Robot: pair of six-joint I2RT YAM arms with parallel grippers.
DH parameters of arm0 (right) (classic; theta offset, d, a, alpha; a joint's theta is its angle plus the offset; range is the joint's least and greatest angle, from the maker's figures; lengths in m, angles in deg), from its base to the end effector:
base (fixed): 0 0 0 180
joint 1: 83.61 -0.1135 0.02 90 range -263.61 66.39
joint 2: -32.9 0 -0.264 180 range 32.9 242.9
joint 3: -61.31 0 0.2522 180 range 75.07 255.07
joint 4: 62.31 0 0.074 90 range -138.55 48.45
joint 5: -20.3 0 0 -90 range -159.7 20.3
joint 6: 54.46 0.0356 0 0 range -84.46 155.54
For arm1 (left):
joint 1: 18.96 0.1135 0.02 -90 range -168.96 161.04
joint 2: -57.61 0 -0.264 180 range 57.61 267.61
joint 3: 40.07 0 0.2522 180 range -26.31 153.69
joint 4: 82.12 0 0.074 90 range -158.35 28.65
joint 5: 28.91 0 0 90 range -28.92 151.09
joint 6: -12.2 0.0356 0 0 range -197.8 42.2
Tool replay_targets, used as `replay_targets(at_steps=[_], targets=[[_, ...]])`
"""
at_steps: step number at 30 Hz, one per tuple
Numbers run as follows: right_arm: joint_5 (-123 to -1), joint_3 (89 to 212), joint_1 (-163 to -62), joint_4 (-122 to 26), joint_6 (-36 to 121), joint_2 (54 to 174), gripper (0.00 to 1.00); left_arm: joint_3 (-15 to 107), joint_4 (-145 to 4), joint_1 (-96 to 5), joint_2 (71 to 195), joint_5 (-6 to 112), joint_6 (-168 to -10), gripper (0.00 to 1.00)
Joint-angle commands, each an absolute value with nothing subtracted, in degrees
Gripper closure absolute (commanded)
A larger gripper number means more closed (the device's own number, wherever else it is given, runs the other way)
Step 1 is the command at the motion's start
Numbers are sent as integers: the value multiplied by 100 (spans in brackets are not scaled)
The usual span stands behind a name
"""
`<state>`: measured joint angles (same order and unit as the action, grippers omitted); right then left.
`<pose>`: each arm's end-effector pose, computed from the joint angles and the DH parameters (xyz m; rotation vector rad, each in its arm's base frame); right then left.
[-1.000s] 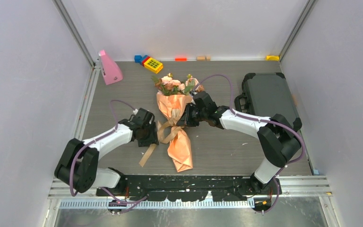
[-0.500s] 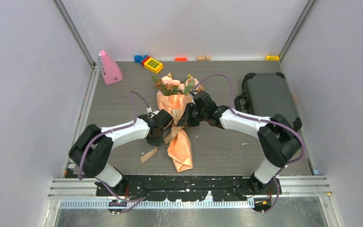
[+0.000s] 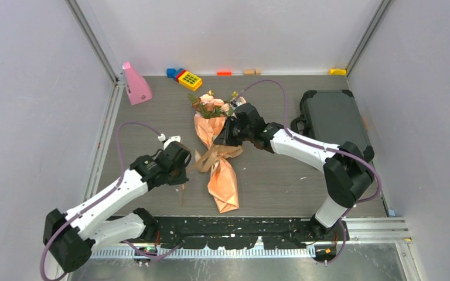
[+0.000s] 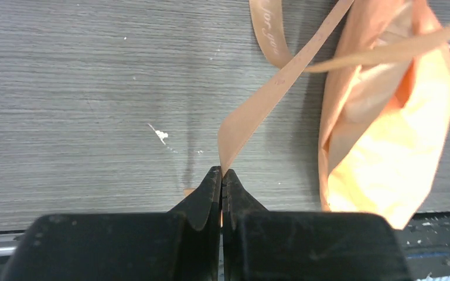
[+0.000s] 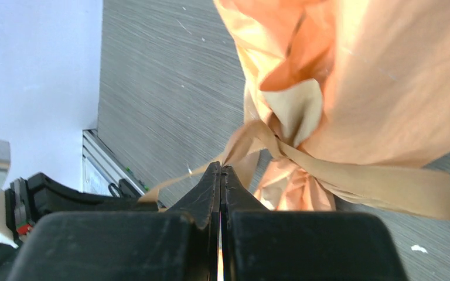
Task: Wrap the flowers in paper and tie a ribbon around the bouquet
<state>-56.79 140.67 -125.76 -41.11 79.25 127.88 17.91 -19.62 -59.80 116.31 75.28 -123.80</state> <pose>0.2711 0.2561 0.2435 -0.1037 2.4120 1.0214 0.1448 -0.1137 0.2390 -0.1962 2.6229 -0.1925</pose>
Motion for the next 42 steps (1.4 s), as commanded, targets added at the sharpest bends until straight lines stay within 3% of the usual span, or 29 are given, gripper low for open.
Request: replay_targets(at_steps=[1,13,21,26,30,36,42], targets=[[-6168,14621,-12658,-4122,7800,12579,99,1884,-1273,-6066,11069,7288,-12222,100],[-6703,15304,-12650,-3788,7727,13101,99,1887,-2650,-6320,9624,4434,-11551,100],[-6558,15400,-12653,-3793,7812,13274,99,1955,-3853,-6543,10399,4036,-11616,100],[-6466,15468,-12650,-3673,7722,13289,99,2225,-5081,-7080,11292,4163,-11697,100],[-6208,15472,-12627,-3656,7665,13275,99,2679,-5511,-7770,12024,5106,-11459,100],[-5620,15444,-12483,-3661,7619,13326,99,2541,-7086,-7908,13127,5589,-11889,100],[-5392,15333,-12314,-3618,7462,13263,99,2704,-7443,-8203,13812,6247,-11741,100]])
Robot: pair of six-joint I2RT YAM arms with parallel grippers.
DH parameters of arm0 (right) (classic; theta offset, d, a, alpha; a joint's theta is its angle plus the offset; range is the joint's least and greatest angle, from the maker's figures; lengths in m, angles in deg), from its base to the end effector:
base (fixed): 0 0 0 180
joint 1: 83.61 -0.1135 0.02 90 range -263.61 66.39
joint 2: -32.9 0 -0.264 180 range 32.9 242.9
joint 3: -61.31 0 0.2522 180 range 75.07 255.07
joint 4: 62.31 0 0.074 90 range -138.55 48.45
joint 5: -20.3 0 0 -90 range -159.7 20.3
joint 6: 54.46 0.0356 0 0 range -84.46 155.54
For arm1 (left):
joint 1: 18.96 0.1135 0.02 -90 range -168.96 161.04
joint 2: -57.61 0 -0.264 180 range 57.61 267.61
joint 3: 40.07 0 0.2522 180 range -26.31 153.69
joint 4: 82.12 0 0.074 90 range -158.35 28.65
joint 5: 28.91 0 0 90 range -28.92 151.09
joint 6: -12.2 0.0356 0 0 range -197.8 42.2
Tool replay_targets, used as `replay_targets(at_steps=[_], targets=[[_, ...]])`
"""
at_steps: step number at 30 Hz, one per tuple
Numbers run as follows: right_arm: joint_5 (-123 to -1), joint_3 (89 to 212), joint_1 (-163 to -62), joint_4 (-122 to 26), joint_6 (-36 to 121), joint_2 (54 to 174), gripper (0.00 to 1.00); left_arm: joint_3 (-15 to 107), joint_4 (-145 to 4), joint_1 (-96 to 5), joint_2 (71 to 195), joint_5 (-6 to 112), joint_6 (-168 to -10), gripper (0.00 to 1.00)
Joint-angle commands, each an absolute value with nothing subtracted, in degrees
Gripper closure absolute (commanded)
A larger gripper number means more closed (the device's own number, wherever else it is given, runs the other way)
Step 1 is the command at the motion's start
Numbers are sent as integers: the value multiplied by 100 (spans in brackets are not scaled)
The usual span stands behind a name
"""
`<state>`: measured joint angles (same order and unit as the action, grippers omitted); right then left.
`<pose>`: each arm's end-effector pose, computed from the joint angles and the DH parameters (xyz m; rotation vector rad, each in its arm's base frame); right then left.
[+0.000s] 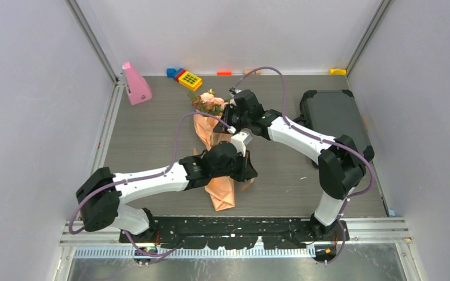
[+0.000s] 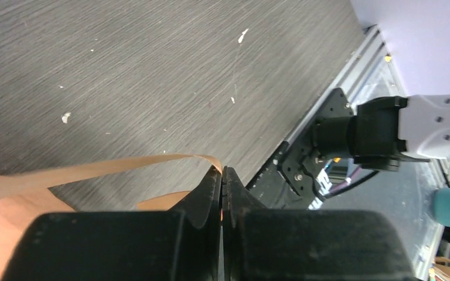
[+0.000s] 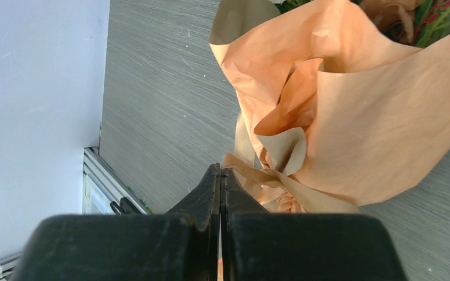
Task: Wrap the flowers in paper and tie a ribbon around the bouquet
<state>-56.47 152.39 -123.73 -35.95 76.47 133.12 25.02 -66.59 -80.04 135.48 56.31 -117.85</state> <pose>0.3039 0.2668 0.2702 -0.1247 2.3697 1.0015 0.1458 -0.2700 0.2639 0.4719 2.2309 -1.1119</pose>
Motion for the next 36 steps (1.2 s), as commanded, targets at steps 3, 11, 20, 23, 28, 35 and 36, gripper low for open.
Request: replay_targets(at_steps=[3,11,20,23,28,35,36], targets=[[-5191,15265,-12197,-3664,7301,13207,99,2679,-7726,-8420,13992,6434,-11600,100],[-4630,15299,-12123,-3162,6216,13022,99,2644,-7101,-8487,14151,6255,-11310,89],[-4412,14725,-12123,-3427,6051,12693,99,2341,-6189,-8873,12708,6536,-10567,22],[-4376,14673,-12123,-3377,6117,12606,99,2133,-5821,-8870,12027,7264,-10738,15],[-3891,14533,-12127,-3271,6134,12393,99,1911,-4957,-8754,11024,8765,-11151,1],[-2884,14365,-12271,-3182,5923,12481,96,1696,-4219,-7359,10616,8535,-12173,0],[-2824,14389,-12324,-3106,5854,12549,95,1655,-4206,-7106,10639,8350,-12276,0]])
